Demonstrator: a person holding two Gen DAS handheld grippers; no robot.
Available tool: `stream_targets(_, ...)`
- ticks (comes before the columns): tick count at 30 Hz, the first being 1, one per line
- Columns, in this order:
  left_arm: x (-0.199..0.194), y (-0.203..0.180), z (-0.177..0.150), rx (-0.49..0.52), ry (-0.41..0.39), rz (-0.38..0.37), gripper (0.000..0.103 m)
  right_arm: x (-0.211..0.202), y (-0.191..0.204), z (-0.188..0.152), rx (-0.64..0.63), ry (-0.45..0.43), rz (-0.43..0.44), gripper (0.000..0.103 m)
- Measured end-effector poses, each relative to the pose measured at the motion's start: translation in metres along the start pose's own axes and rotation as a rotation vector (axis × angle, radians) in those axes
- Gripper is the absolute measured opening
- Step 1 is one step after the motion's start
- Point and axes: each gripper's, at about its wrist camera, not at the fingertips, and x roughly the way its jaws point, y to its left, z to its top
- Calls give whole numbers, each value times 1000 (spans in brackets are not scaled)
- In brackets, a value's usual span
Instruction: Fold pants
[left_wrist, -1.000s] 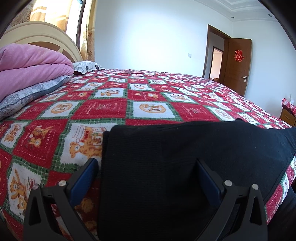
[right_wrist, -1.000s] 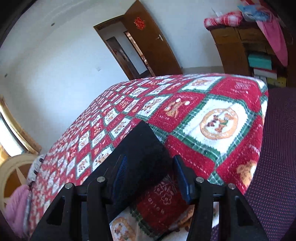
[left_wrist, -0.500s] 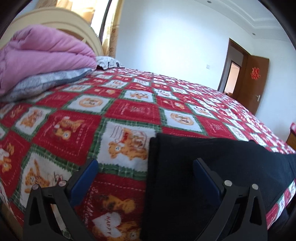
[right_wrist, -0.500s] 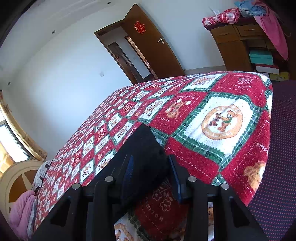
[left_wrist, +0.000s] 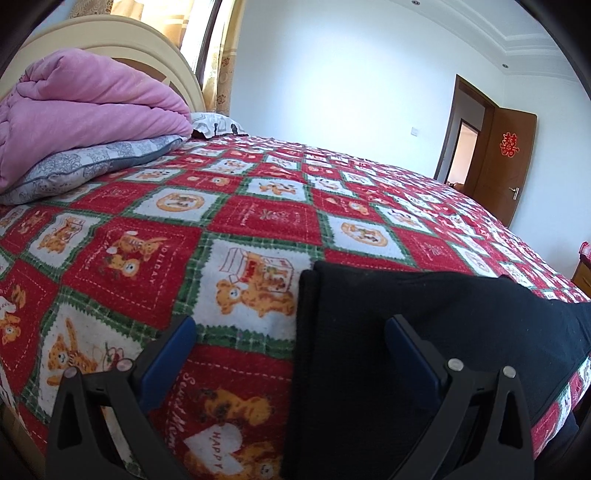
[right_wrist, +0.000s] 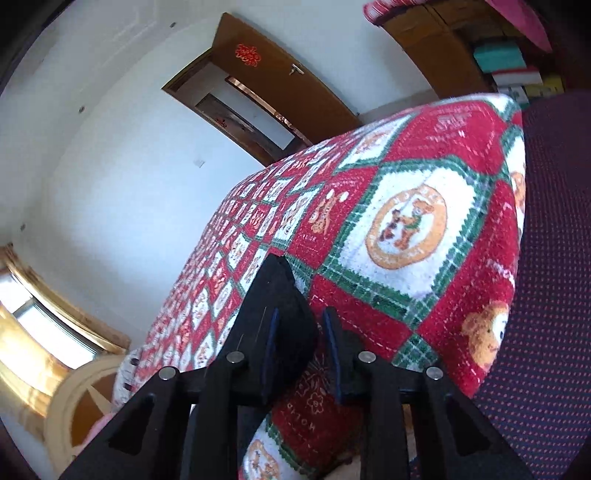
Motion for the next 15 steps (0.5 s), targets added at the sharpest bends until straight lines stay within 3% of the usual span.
stream_targets(3,0,0,0,0,-1,0,103,0,1,-1,17,19,5,28)
stream_targets(6,0,0,0,1,-4,1,103,2,12,-8,-24,22,5,36)
stream_targets(10,0,0,0,-1,-2,-2,103,8,19,-12,-87,0,-13,35)
stream_targets(11,0,-1,0,-1,-2,-2,103,8,19,-12,-90,-1,-12,33)
stream_targets(13,0,-1,0,-1,-3,-1,103,8,20,-12,-91,-5,-26,18)
stream_targets(15,0,0,0,-1,-3,-1,103,7,17,-12,-81,-5,-25,16)
